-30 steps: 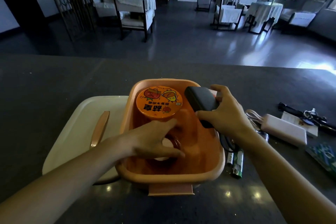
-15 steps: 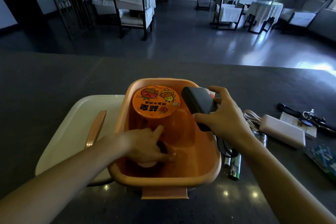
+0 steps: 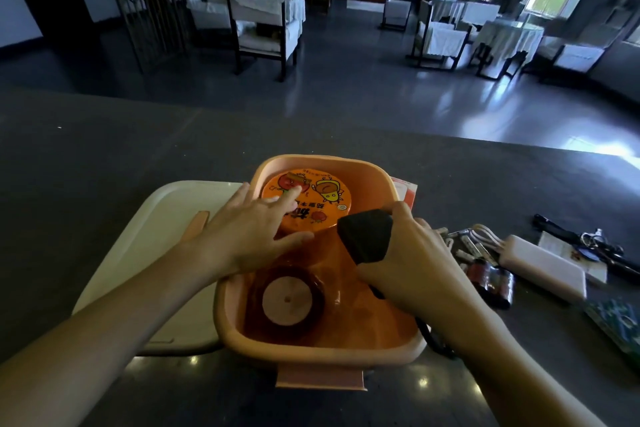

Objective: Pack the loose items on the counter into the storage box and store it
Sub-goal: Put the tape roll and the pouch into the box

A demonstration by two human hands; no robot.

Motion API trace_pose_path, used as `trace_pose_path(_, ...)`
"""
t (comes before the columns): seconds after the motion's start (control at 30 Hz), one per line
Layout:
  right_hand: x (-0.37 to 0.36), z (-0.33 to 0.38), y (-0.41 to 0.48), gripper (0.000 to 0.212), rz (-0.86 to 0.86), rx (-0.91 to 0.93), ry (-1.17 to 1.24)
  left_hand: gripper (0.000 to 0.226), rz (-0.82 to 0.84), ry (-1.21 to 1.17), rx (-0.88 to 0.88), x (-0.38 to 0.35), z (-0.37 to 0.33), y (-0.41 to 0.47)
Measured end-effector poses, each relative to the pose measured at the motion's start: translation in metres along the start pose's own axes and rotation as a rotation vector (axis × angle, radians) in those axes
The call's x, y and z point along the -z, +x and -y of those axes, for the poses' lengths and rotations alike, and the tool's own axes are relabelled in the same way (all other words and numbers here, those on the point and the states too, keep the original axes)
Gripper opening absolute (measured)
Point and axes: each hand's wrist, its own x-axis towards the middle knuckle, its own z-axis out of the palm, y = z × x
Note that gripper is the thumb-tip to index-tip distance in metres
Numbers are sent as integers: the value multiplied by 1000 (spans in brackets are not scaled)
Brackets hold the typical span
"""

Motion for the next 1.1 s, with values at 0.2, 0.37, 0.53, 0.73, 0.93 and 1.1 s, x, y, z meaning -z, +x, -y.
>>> trace_pose_path(0.2,-3,7,10,59,22,-52,9,89,-4,72,41,-5,0,-3)
trace_pose_path(0.37,-7,9,2,61,4,-58,-99,84,11,9,81,-5,-4,-8)
trace_pose_path(0.53,-30,13,1,59,38,-76,-120,86,30,-17,73,-7,-3,-6)
trace_pose_path(0.73,-58,3,14,68,172,-164,14,84,14,-88,40,-11,1,-2)
trace_pose_path(0.93,-61,-7,20,81,520,120,-263,85,-86,-305,31,-10,2,-4)
trace_pose_path(1.1,-72,-16,19,83,736,113,-437,82,-146,-493,59,-6,-3,-5)
